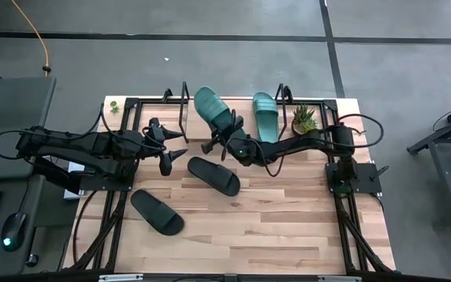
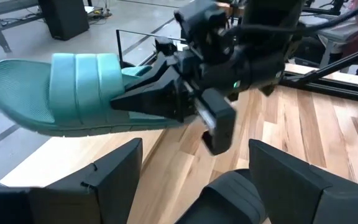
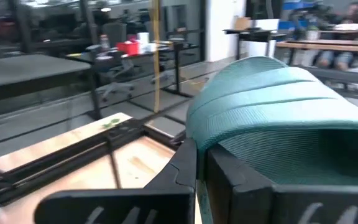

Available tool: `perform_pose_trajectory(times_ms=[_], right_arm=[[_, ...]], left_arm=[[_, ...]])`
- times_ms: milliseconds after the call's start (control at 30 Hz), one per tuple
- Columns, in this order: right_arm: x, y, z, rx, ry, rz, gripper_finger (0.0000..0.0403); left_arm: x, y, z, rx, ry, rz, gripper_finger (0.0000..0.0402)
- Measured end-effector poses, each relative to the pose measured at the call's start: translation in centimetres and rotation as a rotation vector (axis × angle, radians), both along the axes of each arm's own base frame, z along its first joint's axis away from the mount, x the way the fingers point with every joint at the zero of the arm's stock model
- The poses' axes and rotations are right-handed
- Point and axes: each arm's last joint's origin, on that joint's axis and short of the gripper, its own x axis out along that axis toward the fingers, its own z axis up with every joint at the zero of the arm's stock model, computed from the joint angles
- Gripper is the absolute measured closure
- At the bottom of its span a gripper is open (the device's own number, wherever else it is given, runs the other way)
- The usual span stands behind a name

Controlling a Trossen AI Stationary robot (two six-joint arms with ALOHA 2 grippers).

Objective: Pick and place slides into the shelf
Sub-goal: Put the blue slipper on the shelf

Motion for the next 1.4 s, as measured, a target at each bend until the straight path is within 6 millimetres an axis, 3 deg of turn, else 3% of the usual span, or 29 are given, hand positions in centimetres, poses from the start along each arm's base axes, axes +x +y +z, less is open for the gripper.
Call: perform_pose_trajectory(times_ms=[367,933,1067,1233,1400], right_arm=[[0.6,-0.7,-2.2,0.034,-0.122,-0.121,0.0403],[0.2,-3.5,-2.8,0.076,-0.131,-0.22,0.0403],[-1.7,-4.1,-4.8,0.121,-0.193,-0.2,0.0403],[-6.2,-5.1,-8.3,0.198,-0.332,-0.2,0.0403],[-7.9,-5.3,-8.8,0.198,-0.396,-0.18,0.0403]], left_arm=[[0.0,0.0,0.0,0.0,0.0,0.0,0.0128],[0.0,0.0,-0.1,-0.001,0.016,-0.002,0.0128],[-0.1,0.0,-0.3,-0.004,0.033,-0.001,0.0128],[-0.1,0.0,-0.3,-0.004,0.035,0.0,0.0128],[0.0,0.0,0.0,-0.002,0.001,0.001,0.0128]])
